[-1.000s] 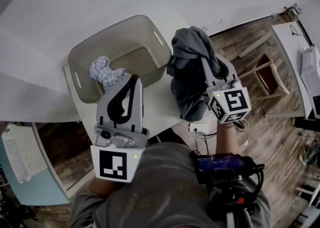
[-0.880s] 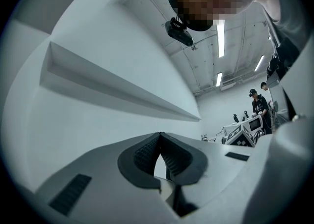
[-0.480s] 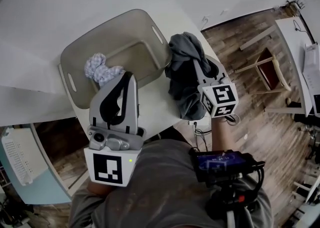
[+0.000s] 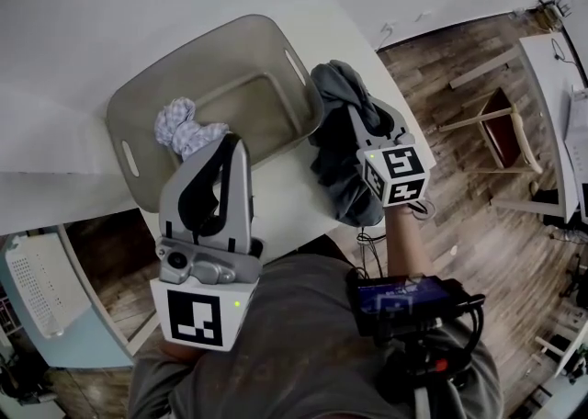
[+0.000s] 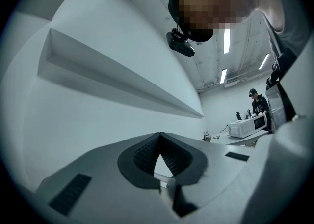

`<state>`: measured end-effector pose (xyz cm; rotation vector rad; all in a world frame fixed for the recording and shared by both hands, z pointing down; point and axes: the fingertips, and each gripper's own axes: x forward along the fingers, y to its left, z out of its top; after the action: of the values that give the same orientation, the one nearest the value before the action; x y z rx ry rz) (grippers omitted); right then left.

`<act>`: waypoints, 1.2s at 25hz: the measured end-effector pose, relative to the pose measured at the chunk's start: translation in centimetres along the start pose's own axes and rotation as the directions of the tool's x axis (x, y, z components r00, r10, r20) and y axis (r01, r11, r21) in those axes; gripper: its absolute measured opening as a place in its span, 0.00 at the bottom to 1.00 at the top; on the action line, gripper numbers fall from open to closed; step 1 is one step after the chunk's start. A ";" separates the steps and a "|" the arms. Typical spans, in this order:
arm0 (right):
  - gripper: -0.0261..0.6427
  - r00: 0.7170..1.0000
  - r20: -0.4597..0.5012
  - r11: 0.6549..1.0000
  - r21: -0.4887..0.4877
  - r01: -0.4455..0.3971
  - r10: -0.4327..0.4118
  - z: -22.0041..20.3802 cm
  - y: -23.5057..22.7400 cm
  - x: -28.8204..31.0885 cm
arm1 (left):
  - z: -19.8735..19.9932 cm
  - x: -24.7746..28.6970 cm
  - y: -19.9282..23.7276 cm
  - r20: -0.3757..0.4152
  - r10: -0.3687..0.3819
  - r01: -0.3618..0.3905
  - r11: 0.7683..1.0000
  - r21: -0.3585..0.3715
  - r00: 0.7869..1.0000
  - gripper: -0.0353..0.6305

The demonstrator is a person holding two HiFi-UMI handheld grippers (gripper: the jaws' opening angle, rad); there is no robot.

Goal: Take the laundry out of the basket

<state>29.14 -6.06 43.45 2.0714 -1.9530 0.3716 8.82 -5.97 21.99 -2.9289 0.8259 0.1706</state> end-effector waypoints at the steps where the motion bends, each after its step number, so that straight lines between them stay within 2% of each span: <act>1: 0.14 1.000 -0.006 1.000 0.002 -0.002 0.002 -0.1 -0.1 0.4 | -0.1 0.2 0.2 -0.005 0.005 -0.005 1.000 0.000 1.000 0.06; 8: 0.18 0.998 -0.052 1.000 0.012 -0.027 0.027 -1.5 -1.6 4.2 | -2.6 2.7 1.0 -0.047 0.033 -0.033 0.999 0.000 0.998 0.06; 16: 0.28 0.994 -0.095 0.998 -0.017 -0.057 0.055 -1.1 -0.3 5.2 | -2.0 1.7 1.6 -0.057 0.065 -0.065 0.998 0.006 0.996 0.06; 30: 0.27 0.998 0.005 0.995 -0.080 -0.056 0.056 3.9 0.7 4.4 | -1.8 0.3 3.2 -0.025 0.113 -0.113 0.994 -0.003 0.993 0.06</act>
<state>28.70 -11.59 41.41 1.9751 -1.9998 0.2935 7.51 -9.04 23.52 -2.8947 0.9969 0.1448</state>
